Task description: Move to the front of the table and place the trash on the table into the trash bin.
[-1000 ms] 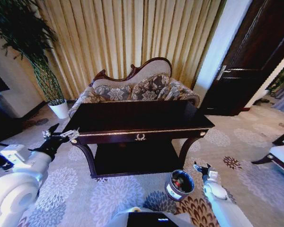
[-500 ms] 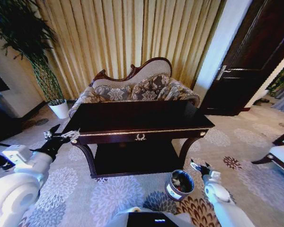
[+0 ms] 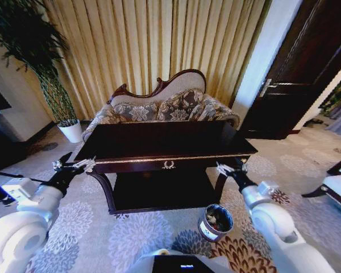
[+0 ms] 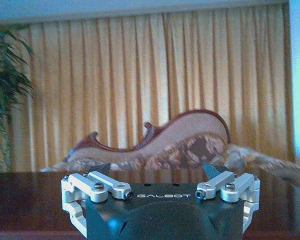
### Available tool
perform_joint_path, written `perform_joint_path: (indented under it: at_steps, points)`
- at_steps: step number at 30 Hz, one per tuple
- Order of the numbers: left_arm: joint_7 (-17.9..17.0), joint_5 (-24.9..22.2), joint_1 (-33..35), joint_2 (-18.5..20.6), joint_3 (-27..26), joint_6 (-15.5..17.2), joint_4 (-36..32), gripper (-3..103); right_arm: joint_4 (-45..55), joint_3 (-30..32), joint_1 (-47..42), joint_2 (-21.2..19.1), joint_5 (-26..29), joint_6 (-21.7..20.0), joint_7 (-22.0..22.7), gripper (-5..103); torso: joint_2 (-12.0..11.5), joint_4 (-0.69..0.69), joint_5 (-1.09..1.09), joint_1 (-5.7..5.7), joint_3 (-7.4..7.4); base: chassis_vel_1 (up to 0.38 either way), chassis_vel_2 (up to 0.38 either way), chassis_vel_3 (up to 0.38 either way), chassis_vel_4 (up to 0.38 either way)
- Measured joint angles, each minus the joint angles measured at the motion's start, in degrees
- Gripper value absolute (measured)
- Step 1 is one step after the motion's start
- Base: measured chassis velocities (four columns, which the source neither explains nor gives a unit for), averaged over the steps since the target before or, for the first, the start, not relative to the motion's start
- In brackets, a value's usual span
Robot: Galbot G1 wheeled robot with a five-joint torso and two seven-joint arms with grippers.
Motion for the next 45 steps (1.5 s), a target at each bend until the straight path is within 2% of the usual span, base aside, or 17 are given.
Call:
perform_joint_path:
  at_steps: [5, 21, 32, 35, 37, 39, 40, 45]
  points:
    - [0.1, 0.9, -0.6, 0.8, -0.1, 0.1, 0.0, 100, 3.8, 0.0, -0.5, -0.3, 0.7, -2.5, 1.6, 100, 0.0, -0.01, 0.00, 0.00, 0.00, 0.000, 0.000, 0.000, 0.000]
    - [0.0, 0.5, -0.7, 2.1, -1.4, 0.4, 0.0, 100, 5.8, 1.0, -2.7, -0.1, -0.3, -3.1, 1.8, 100, 0.0, 0.00, 0.00, 0.02, 0.01, 0.063, -0.066, -0.061, 0.069]
    - [0.4, 0.5, -0.4, 2.0, -1.7, 0.0, 0.0, 100, 6.5, 2.2, -4.8, 0.3, -0.7, -2.8, 1.7, 100, 0.0, 0.00, -0.03, -0.01, 0.00, 0.271, -0.263, -0.267, 0.279]
    - [0.6, 0.5, -0.4, 2.0, -1.8, -0.1, 0.0, 100, 6.5, 2.5, -5.2, 0.4, -0.7, -2.7, 1.7, 100, 0.0, -0.02, 0.04, -0.01, 0.00, 0.311, -0.319, -0.323, 0.314]
    - [0.8, 0.5, -0.3, 1.9, -2.0, -0.2, 0.0, 100, 6.6, 2.6, -5.5, 0.5, -0.7, -2.7, 1.7, 100, 0.0, 0.00, -0.05, 0.00, 0.01, 0.345, -0.354, -0.327, 0.373]
    - [0.9, 0.5, -0.3, 1.9, -2.1, -0.2, 0.0, 100, 6.6, 2.7, -5.5, 0.6, -0.8, -2.7, 1.7, 100, 0.0, 0.00, -0.03, 0.00, 0.00, 0.331, -0.369, -0.338, 0.376]
    - [1.2, 0.5, -0.1, 1.8, -2.3, -0.3, 0.0, 100, 6.6, 2.7, -5.6, 0.6, -0.8, -2.7, 1.6, 100, 0.0, -0.01, 0.05, -0.02, -0.01, 0.364, -0.351, -0.338, 0.376]
    - [1.7, 0.5, 0.4, 1.7, -2.8, -1.2, 0.0, 100, 6.7, 2.6, -5.8, 0.9, -1.0, -2.6, 1.6, 100, 0.0, -0.01, -0.03, -0.03, -0.01, 0.378, -0.369, -0.393, 0.365]
